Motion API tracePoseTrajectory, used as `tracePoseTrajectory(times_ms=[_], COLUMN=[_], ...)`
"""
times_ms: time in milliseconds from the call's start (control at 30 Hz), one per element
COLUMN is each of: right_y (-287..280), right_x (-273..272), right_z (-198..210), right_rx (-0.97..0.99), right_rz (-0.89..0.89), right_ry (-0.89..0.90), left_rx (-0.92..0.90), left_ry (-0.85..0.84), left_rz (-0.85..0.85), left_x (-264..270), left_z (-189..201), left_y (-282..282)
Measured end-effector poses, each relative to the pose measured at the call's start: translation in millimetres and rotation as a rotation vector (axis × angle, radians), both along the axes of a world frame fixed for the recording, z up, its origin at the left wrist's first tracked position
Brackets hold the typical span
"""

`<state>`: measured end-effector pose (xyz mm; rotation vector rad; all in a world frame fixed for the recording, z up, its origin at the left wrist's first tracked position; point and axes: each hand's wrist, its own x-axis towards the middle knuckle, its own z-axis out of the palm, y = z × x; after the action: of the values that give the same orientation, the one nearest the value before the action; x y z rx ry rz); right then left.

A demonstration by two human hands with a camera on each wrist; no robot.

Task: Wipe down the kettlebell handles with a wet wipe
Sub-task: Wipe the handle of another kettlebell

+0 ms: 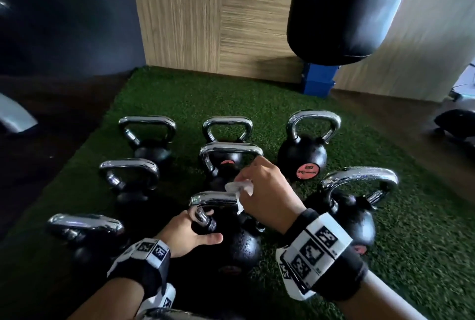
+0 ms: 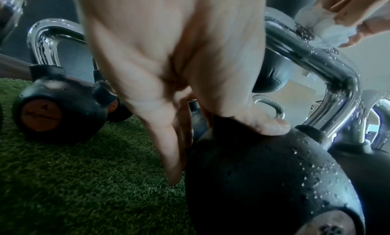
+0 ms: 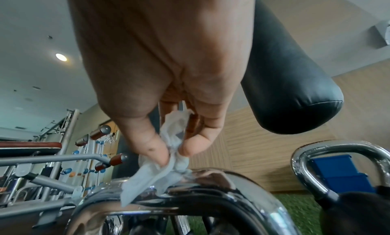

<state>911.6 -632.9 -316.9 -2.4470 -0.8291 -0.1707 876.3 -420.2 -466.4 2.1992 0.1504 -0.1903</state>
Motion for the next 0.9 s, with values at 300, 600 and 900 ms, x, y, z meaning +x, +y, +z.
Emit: tracePoseTrajectory(times_ms=[300,600,900], right_y=[-5.7,-29.0,-64.0], right_x=[-0.7,-6.2,-5.6], right_z=[-12.8,-20.5,-53.4], right_rx=[-0.052,0.067,0.226], right_rz=[0.092,-0.069,-0.28], right_ry=[-0.081,-0.058,-0.11], left_rx=[-0.016,-0.003,0.003], left_ry=[-0.001,0.04,-0.009], left_rz=[0.002,0.015,0.026], left_x=[-0.2,1.0,-3.7], left_z=[-1.5,-2.6,-1.8], left_y=[-3.9,-2.6,-4.1])
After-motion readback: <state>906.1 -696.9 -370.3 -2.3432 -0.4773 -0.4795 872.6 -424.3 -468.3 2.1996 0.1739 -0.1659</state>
